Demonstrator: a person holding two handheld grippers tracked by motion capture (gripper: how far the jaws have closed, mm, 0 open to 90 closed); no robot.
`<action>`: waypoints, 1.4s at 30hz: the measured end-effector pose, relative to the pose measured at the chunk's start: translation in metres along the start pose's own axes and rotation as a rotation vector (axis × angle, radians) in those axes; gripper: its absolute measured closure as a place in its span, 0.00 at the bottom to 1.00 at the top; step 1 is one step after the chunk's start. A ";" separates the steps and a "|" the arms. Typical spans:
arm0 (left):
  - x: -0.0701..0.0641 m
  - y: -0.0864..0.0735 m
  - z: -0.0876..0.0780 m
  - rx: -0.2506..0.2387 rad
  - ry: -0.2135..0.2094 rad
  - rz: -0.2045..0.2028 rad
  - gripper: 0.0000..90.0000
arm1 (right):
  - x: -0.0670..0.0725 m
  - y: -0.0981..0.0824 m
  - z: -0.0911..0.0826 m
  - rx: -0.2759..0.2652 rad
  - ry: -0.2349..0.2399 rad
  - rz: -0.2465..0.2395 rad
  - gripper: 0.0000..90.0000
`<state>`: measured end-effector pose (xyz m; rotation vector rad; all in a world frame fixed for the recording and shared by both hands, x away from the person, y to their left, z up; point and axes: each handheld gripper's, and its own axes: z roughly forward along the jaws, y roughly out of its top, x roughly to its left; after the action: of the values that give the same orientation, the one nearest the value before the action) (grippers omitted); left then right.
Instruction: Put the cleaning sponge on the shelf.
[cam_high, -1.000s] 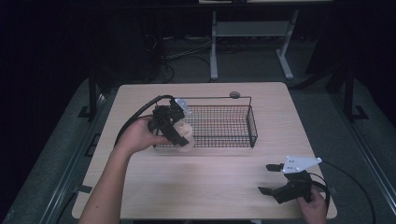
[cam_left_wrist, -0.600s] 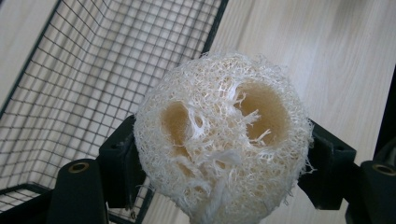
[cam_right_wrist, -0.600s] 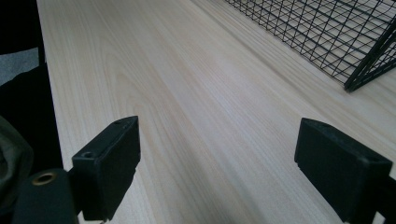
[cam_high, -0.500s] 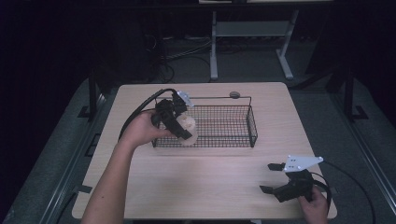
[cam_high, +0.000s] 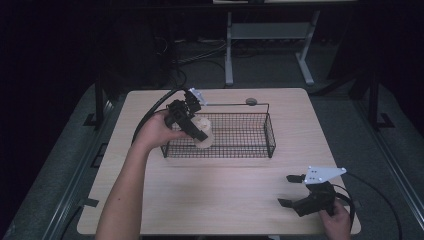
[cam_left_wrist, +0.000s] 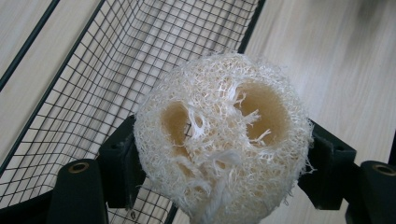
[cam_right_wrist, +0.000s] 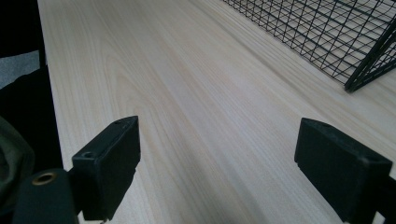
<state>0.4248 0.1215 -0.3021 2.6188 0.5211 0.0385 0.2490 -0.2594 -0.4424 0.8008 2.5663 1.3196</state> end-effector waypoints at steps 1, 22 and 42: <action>0.001 0.001 0.001 0.007 0.002 -0.003 0.30 | 0.000 0.000 0.000 -0.001 0.003 0.000 0.15; 0.024 0.019 0.028 0.004 0.041 -0.042 0.30 | -0.001 0.000 -0.002 -0.013 -0.002 0.003 0.15; 0.035 0.025 0.055 0.023 0.061 -0.048 0.29 | -0.002 -0.001 -0.005 -0.026 0.001 0.009 0.15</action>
<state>0.4719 0.0899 -0.3421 2.6330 0.6086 0.0984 0.2484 -0.2642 -0.4407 0.8084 2.5437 1.3532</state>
